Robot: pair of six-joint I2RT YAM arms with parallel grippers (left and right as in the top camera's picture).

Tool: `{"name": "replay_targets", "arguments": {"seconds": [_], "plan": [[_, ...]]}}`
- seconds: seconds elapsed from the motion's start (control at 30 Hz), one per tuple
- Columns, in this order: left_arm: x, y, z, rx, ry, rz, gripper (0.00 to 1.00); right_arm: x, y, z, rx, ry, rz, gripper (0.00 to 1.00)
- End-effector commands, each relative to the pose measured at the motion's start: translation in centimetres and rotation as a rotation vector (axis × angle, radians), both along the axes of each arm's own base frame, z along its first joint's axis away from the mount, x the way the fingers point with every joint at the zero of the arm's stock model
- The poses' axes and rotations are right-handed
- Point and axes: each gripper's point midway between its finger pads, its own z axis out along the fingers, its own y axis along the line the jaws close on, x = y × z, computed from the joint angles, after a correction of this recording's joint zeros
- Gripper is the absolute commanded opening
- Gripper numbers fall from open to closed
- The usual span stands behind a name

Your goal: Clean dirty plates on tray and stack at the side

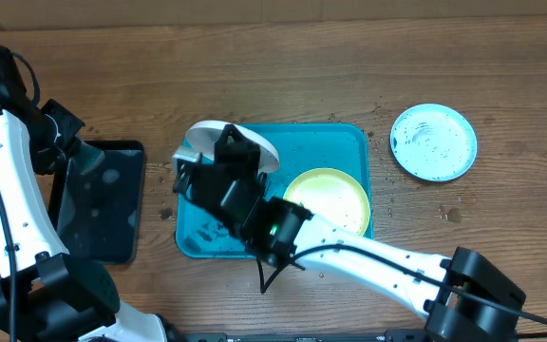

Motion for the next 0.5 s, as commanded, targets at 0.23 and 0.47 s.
{"name": "replay_targets", "arguments": {"seconds": [0.23,0.47], "plan": [[-0.09,-0.10,0.19,0.003,-0.003,-0.017,0.04,-1.68,0.00,3.76,-0.117,-0.109,-0.015,0.04],[0.04,-0.37,0.21,-0.011,-0.011,-0.025,0.04,-1.61,-0.39,3.86,-0.121,-0.115,-0.038,0.04]]}}
